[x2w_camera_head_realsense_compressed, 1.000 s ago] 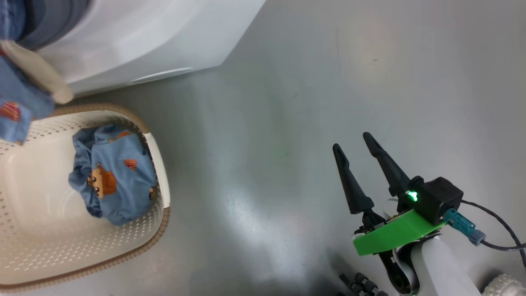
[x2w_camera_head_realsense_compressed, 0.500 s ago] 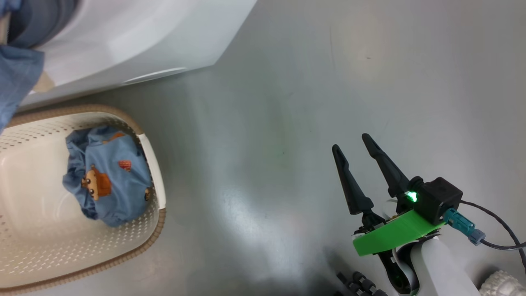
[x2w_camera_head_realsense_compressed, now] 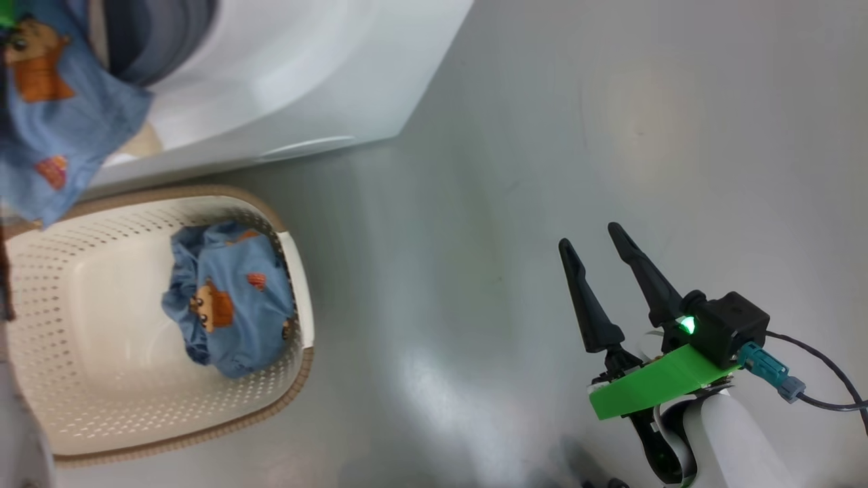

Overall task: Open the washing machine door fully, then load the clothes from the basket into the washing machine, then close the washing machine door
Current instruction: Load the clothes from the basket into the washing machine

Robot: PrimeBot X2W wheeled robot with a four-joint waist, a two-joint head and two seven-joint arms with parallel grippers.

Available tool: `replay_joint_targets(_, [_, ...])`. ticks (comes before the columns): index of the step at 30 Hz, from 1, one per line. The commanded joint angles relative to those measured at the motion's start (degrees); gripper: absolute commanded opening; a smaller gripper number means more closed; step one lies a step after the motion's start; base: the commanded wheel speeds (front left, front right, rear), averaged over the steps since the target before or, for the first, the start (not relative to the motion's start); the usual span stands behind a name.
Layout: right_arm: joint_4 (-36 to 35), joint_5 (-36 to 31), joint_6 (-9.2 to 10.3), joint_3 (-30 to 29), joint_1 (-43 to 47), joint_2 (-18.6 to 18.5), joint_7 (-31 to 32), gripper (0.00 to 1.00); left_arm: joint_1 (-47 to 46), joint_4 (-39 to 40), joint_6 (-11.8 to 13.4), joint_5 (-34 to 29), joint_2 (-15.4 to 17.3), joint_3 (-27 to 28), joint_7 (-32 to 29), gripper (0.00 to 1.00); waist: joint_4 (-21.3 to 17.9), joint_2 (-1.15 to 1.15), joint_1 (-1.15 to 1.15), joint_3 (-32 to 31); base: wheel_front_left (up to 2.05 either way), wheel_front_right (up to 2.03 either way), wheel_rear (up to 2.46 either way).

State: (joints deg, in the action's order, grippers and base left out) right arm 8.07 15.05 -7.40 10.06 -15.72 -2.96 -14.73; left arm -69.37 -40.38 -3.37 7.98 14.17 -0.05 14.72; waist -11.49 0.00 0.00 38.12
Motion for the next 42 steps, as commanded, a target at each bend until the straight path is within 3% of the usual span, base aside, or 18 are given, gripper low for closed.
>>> replay_joint_targets(1, [-0.9, 0.2, -0.09, 1.0, 0.9, 0.1, -0.3, 1.00, 1.4, 2.0, -0.2, 0.3, 2.2, 0.9, 0.3, 1.00, 1.7, 0.00, 0.00, -1.9, 0.00, 0.00, 0.00])
replay_joint_targets(23, [-0.6, -2.2, -0.09, 1.0, 3.5, 0.1, -0.3, 1.00, 26.0, 16.6, 0.1, 1.8, -1.7, 2.5, 0.3, 1.00, 5.6, 0.00, 0.00, -13.3, 0.00, 0.00, 0.00])
replay_joint_targets(42, [-0.7, -2.5, -0.09, 1.7, 4.9, -0.3, -0.3, 1.00, 54.7, 31.2, 2.8, 2.9, -7.3, 6.0, 0.3, 1.00, 7.2, 0.00, 0.00, -15.1, 0.00, 0.00, 0.00])
